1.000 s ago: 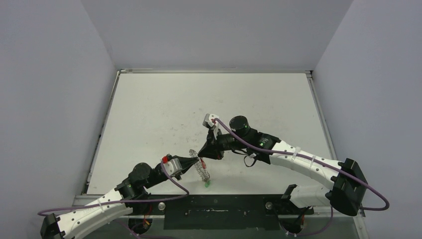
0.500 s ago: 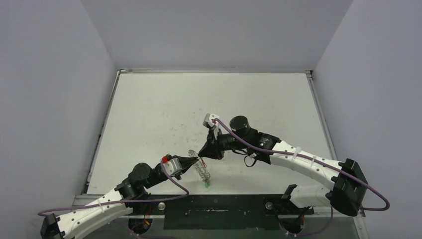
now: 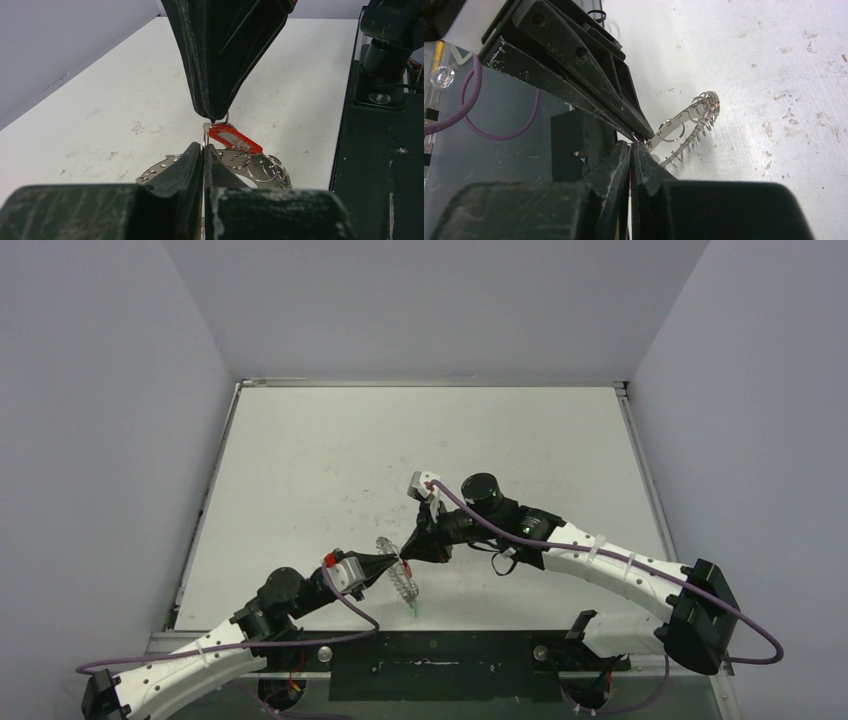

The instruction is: Put the keys on the keyring

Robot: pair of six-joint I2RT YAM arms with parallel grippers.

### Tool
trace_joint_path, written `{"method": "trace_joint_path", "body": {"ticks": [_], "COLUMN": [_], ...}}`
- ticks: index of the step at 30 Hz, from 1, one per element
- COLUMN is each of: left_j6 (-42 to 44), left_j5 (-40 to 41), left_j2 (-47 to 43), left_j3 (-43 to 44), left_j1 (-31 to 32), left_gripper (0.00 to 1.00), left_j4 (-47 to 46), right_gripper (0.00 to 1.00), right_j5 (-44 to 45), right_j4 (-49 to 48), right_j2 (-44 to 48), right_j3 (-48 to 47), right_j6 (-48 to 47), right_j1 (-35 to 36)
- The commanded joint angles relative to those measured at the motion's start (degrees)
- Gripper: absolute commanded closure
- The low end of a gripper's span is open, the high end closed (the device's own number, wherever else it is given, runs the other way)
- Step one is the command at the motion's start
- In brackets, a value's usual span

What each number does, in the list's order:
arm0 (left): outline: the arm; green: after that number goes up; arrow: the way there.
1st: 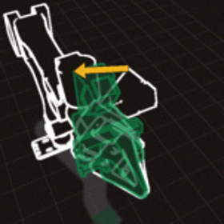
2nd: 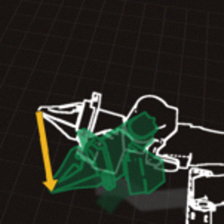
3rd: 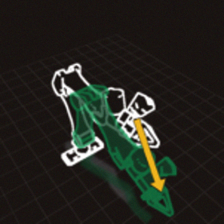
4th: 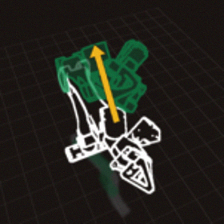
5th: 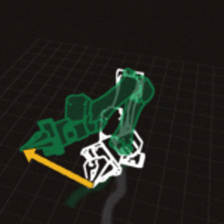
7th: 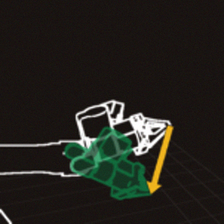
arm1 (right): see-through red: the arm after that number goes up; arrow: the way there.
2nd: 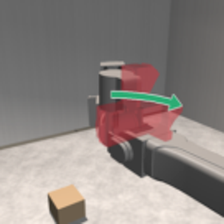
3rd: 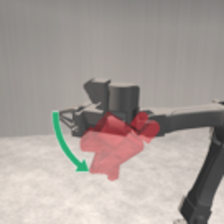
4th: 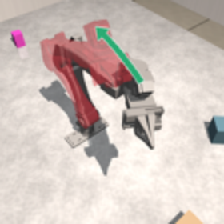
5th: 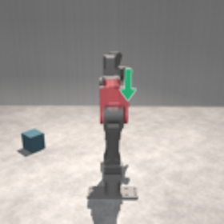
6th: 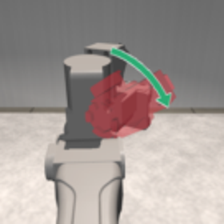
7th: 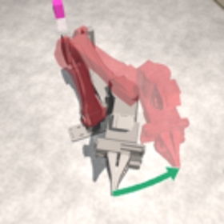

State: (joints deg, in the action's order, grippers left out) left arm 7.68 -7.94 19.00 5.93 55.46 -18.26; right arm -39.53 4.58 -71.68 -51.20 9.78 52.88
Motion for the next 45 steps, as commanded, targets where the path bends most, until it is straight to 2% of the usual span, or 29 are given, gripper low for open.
{"method": "trace_joint_path", "body": {"ticks": [1,6,16,24,31,45], "left_j6": [-0.2,0.2,0.4,0.3,0.2,0.1], "left_j5": [-0.1,-0.1,0.0,-0.2,-0.2,-0.1], "left_j2": [0.5,0.4,-0.5,-0.4,-0.5,-0.3], "left_j3": [1.0,1.0,1.0,1.0,1.1,1.1], "left_j1": [0.2,0.2,0.2,0.2,0.2,0.2], "left_gripper": [1.00,1.00,1.00,1.00,1.00,1.00], "left_j4": [-6.4,-6.5,-5.3,-5.3,-5.1,-5.1], "right_gripper": [1.00,1.00,1.00,1.00,1.00,1.00], "right_j5": [-2.0,-0.8,6.9,10.1,6.2,1.7], "right_j4": [-3.8,-2.0,3.4,2.4,4.4,-2.0], "right_j2": [-0.8,-1.0,5.6,8.0,4.5,0.6], "right_j3": [-1.4,-1.8,-3.3,-1.1,-1.6,-1.7], "right_j6": [0.3,-0.8,-3.3,-3.4,-6.3,-3.9], "right_j1": [0.4,0.5,-0.3,-0.4,-0.2,2.4]}}
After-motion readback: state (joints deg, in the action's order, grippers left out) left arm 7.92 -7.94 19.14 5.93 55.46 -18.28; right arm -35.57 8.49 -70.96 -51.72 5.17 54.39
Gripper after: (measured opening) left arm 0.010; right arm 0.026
